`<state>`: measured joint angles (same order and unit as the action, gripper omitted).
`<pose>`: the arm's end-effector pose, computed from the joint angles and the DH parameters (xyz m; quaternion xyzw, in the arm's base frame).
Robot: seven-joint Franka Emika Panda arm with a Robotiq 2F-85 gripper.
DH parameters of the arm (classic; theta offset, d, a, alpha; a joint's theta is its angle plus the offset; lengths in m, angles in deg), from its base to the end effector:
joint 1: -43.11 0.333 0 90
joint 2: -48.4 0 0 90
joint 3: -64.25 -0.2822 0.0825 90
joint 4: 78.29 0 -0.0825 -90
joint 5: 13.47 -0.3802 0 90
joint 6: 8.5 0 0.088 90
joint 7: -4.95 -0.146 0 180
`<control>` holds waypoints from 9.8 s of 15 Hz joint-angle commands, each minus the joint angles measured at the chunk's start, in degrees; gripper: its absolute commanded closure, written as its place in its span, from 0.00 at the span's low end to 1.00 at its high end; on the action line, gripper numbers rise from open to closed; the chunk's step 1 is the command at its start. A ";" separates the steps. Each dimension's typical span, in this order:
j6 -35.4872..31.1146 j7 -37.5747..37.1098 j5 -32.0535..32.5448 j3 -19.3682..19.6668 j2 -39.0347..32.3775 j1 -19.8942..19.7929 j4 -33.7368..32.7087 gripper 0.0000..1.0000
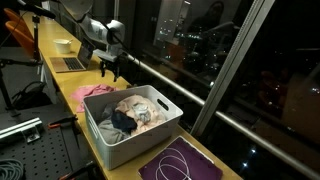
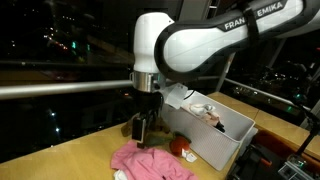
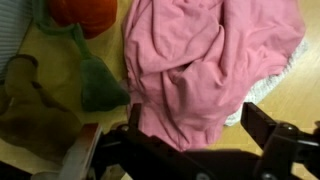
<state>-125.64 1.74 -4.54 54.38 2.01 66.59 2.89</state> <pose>0.5781 0.3487 0.1476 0.9567 0.2788 -0.0794 0.0282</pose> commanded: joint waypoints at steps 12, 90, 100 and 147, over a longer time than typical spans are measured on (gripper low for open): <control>-4.91 0.97 -1.58 -1.34 -17.13 2.93 -9.63 0.00; 6.92 20.19 10.42 3.00 -3.77 -5.49 -2.31 0.00; 4.02 20.93 9.59 2.99 -9.76 -6.73 -0.71 0.26; 5.55 14.14 11.56 3.26 23.57 -12.83 14.94 0.00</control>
<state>-121.05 17.50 5.03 58.52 26.75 51.24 20.37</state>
